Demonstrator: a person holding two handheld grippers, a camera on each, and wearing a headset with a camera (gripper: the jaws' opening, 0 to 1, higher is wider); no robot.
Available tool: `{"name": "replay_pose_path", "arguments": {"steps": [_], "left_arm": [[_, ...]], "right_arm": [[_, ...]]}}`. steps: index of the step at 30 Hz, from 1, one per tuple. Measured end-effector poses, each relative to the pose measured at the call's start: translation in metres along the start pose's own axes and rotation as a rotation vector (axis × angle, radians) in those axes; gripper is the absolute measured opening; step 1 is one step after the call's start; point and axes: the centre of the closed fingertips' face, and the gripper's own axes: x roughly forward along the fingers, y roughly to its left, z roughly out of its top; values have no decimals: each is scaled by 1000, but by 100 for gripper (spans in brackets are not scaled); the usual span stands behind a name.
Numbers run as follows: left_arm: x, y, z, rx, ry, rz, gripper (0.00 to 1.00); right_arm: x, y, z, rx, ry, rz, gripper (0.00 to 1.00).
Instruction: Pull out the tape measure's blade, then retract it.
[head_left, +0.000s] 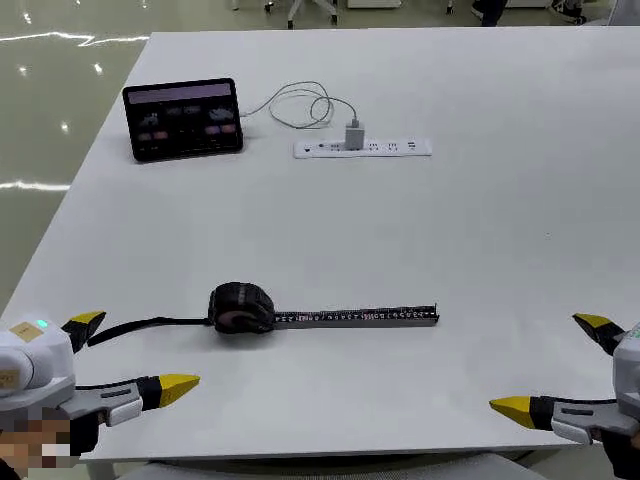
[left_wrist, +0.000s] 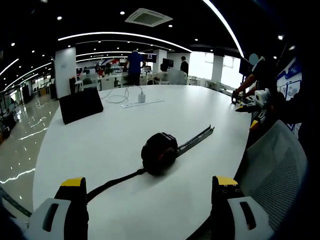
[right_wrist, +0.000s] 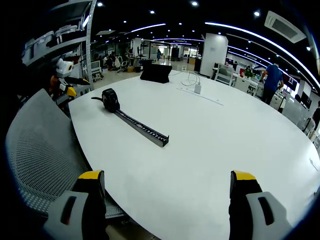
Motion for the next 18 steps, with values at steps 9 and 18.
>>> {"name": "replay_pose_path", "arguments": {"steps": [9,18], "left_arm": [[5,3,5,-7,-5,-3,100],[22,-1,13,-21,17,-12,100]], "right_arm": [[4,-5,2,19,-2,10,100],[13,-6,8,-19,0,54,100]]}}
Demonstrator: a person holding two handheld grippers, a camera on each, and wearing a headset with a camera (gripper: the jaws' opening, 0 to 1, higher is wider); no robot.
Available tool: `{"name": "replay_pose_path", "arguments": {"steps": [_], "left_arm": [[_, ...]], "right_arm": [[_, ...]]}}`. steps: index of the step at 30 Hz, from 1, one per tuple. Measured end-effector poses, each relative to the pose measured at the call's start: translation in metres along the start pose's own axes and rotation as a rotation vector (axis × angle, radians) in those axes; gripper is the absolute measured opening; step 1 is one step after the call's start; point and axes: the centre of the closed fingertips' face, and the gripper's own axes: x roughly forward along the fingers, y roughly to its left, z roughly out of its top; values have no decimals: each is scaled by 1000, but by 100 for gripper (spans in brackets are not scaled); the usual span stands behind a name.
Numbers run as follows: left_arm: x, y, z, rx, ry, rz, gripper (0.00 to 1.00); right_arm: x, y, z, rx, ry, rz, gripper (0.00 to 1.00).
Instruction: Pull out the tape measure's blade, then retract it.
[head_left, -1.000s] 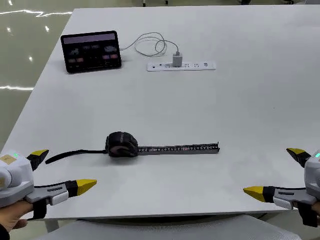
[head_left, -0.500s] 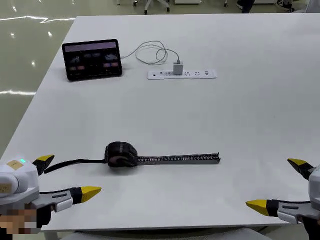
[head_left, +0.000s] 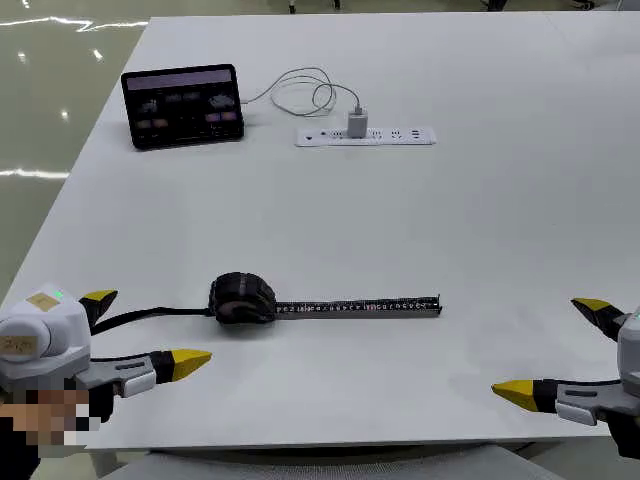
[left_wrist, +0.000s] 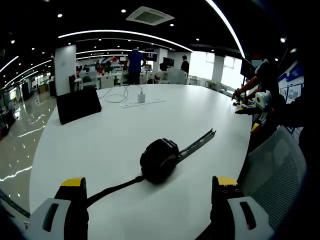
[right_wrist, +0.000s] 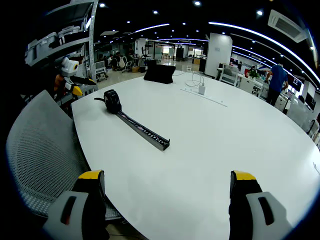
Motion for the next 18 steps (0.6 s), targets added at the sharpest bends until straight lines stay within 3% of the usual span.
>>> {"name": "replay_pose_path", "arguments": {"steps": [5,10,11,12,13,16,18], "left_arm": [[16,-5,4,-20,20,-2,100],[35,-16,7,3,41,-24,100],[38,-18,5,13,56,-29,100],[42,-22,-2,29,103,-45,100],[45,-25,-4,34,115,-57,100],[53,-28,-2,35,117,-52,100],[59,-27,1,-1,107,-33,100]], "right_arm": [[11,0,-3,-31,29,36,100],[22,1,-4,-54,50,77,100],[23,1,-4,-59,53,82,100],[26,1,-3,-66,59,94,100],[27,1,-2,-68,62,100,100],[30,-1,4,-78,68,113,100],[33,-2,9,-80,69,121,100]]}}
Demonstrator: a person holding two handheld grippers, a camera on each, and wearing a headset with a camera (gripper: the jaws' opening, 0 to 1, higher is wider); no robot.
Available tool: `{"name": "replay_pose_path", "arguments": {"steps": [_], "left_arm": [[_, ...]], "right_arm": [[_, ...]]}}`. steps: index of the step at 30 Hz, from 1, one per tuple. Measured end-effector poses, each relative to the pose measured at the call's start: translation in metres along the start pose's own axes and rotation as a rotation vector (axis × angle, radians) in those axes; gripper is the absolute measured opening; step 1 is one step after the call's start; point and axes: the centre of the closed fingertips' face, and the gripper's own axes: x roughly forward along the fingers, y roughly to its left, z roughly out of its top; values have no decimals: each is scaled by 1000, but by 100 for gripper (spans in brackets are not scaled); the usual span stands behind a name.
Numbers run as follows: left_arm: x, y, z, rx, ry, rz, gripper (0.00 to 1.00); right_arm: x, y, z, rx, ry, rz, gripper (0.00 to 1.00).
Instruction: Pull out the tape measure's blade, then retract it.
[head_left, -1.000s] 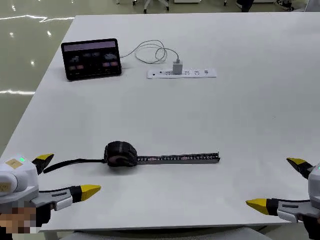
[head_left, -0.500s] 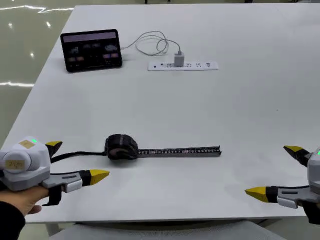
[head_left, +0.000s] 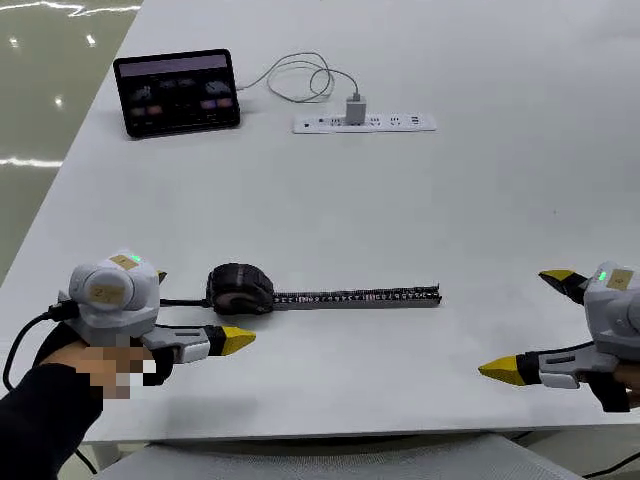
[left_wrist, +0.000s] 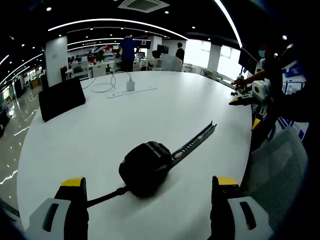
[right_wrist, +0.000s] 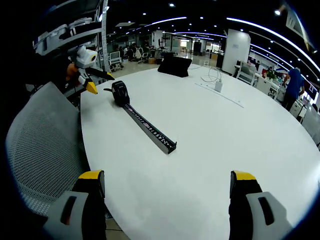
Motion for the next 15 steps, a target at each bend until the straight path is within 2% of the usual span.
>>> {"name": "replay_pose_path", "arguments": {"steps": [1,5,8,11,13,15], "left_arm": [[2,1,1,-24,-4,15,100],[15,3,3,-48,-8,62,100],[21,5,4,-41,-16,93,100],[25,7,8,-85,-32,116,100],[27,13,10,-105,-45,168,100],[29,12,14,-141,-71,178,100]], "right_arm": [[1,-1,1,-5,4,-1,100],[7,-7,5,-17,24,7,100],[13,-10,8,-41,33,19,100],[20,-11,9,-66,54,38,100],[26,-11,5,-81,78,61,99],[33,-9,4,-89,88,86,97]]}}
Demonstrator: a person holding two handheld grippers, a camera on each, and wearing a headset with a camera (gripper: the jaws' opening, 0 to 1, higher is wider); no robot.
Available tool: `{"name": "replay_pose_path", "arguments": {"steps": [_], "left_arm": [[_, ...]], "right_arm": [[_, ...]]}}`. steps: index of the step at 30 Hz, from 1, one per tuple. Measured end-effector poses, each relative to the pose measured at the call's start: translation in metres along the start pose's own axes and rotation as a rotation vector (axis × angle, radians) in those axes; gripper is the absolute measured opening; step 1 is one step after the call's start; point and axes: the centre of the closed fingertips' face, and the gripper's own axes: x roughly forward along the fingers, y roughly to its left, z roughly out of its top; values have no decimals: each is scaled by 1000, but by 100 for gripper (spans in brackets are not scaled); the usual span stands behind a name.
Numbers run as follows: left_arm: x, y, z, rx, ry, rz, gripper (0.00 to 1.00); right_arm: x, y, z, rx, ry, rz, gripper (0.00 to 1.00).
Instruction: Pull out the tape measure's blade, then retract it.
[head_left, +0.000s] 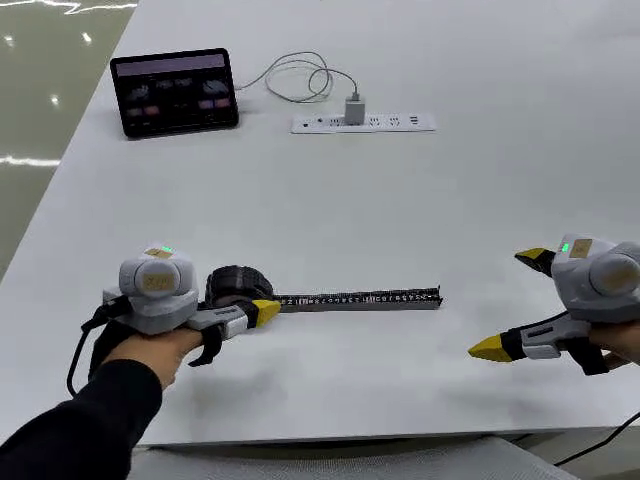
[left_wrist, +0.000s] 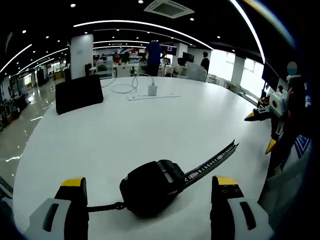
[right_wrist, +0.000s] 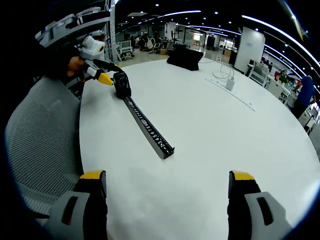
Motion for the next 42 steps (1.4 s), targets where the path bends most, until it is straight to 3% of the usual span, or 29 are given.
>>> {"name": "replay_pose_path", "arguments": {"steps": [5,7,16,19,24,28,33,42], "left_arm": [[-1,0,2,-62,-52,56,100],[0,-2,1,-77,-61,57,100],[6,-4,-8,-42,-74,78,95],[11,-3,-1,-41,-116,81,93],[17,-5,-3,-7,-122,108,93],[19,-3,-1,-34,-149,137,93],[24,-8,-4,-56,-172,121,94],[26,-10,-8,-41,-167,113,94]], "right_arm": [[16,5,4,-57,27,50,93],[22,6,9,-78,33,65,91],[45,16,8,-193,105,203,69],[52,11,6,-241,151,214,64],[59,7,9,-304,178,239,56],[64,3,13,-319,198,259,49],[69,2,11,-369,237,282,43],[77,4,3,-420,281,321,35]]}}
